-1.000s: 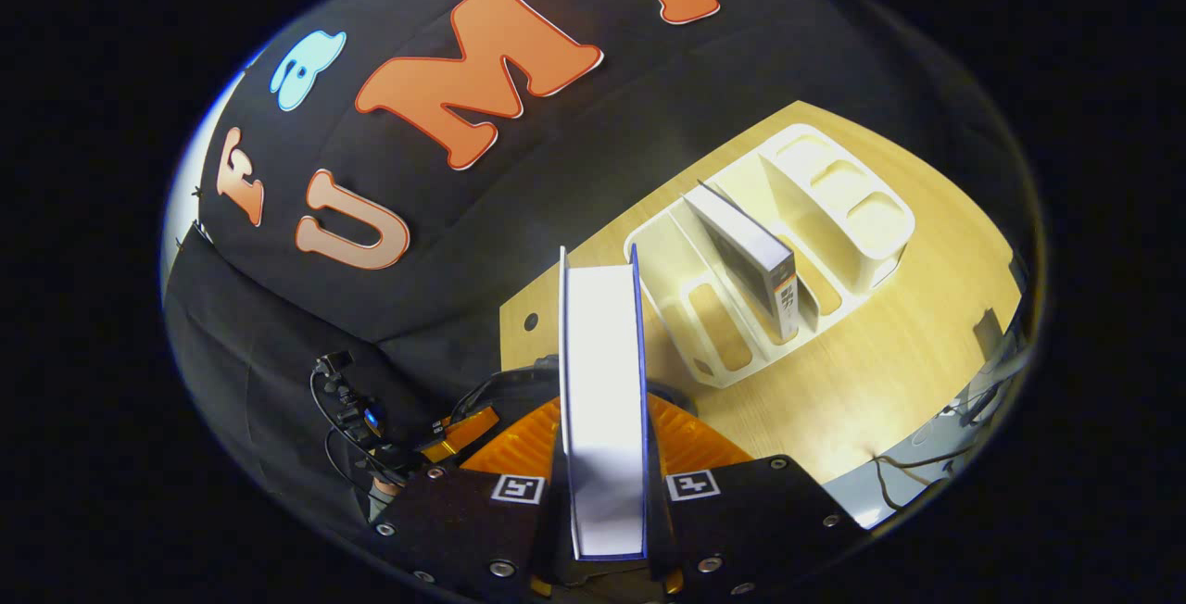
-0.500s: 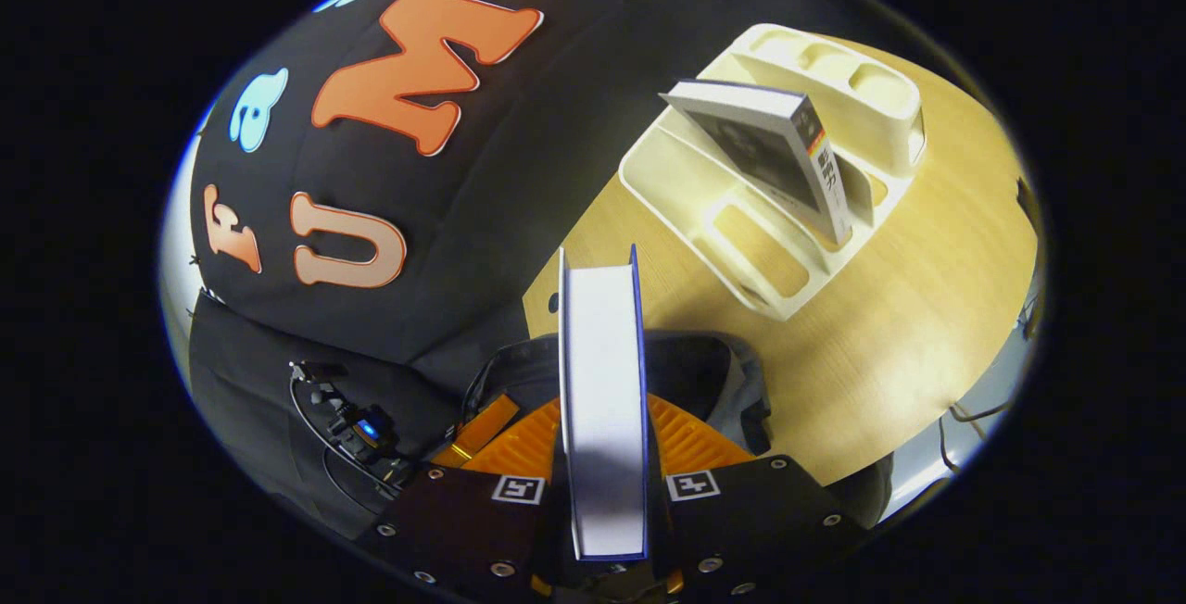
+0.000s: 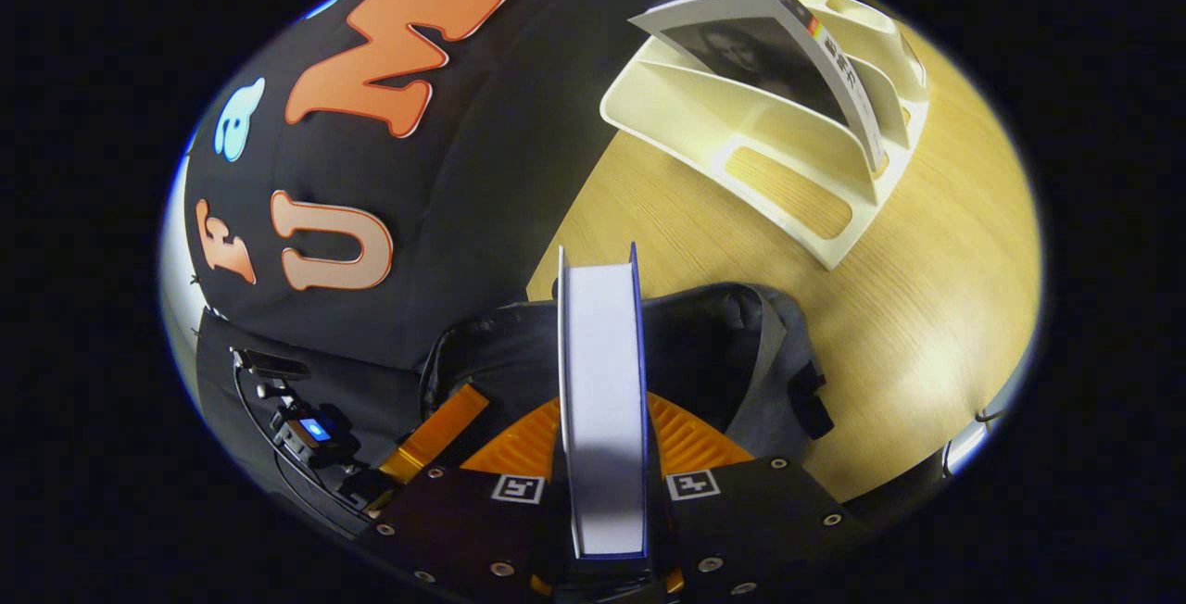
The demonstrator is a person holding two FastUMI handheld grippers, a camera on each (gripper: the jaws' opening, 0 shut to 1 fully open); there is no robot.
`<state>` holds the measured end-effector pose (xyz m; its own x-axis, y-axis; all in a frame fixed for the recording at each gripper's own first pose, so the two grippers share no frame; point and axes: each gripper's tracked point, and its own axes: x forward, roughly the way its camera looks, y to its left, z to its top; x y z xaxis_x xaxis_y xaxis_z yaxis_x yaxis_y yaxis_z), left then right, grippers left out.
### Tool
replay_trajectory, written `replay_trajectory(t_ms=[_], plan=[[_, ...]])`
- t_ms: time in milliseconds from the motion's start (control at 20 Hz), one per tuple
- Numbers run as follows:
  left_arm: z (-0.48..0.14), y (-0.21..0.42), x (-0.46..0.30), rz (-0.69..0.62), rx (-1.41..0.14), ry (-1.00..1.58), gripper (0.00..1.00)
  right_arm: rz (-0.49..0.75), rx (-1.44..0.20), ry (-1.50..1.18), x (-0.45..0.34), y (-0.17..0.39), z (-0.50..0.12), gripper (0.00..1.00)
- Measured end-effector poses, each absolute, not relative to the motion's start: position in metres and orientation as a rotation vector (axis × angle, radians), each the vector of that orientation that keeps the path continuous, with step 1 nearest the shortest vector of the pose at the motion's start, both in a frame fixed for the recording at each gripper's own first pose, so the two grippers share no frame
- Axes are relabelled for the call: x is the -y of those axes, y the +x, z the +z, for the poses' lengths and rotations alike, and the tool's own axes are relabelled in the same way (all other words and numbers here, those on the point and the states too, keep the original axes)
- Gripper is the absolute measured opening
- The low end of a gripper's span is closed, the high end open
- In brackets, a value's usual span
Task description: Open the schoolbag, grab two books from the bookshelf and put them into the schoolbag.
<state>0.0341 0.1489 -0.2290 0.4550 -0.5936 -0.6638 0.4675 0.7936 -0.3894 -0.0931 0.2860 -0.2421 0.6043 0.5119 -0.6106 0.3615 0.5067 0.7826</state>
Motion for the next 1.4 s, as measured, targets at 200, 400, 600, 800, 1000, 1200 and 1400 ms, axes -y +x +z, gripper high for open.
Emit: replay_trajectory(t_ms=[200, 400, 600, 800, 1000, 1200, 1400], plan=[[-0.227, 0.027, -0.151, -0.672, -0.880, -0.161, 0.05, 0.137, -0.968, 1.116, -0.314, -0.088, -0.269, 0.33], [-0.226, 0.025, -0.147, -0.690, -0.886, -0.163, 0.05, 0.164, -0.953, 1.121, -0.344, -0.076, -0.294, 0.34], [-0.225, 0.028, -0.147, -0.683, -0.883, -0.173, 0.05, 0.170, -0.949, 1.085, -0.366, -0.065, -0.307, 0.34], [-0.227, 0.035, -0.152, -0.656, -0.879, -0.145, 0.05, 0.138, -1.045, 0.988, -0.364, -0.075, -0.318, 0.42], [-0.231, 0.038, -0.156, -0.638, -0.881, -0.141, 0.05, 0.163, -1.198, 0.916, -0.352, -0.102, -0.310, 0.88], [-0.232, 0.039, -0.159, -0.622, -0.880, -0.134, 0.05, 0.178, -1.234, 0.747, -0.318, -0.114, -0.299, 0.98], [-0.238, 0.038, -0.158, -0.606, -0.887, -0.125, 0.05, 0.199, -1.236, 0.653, -0.292, -0.109, -0.275, 0.98]])
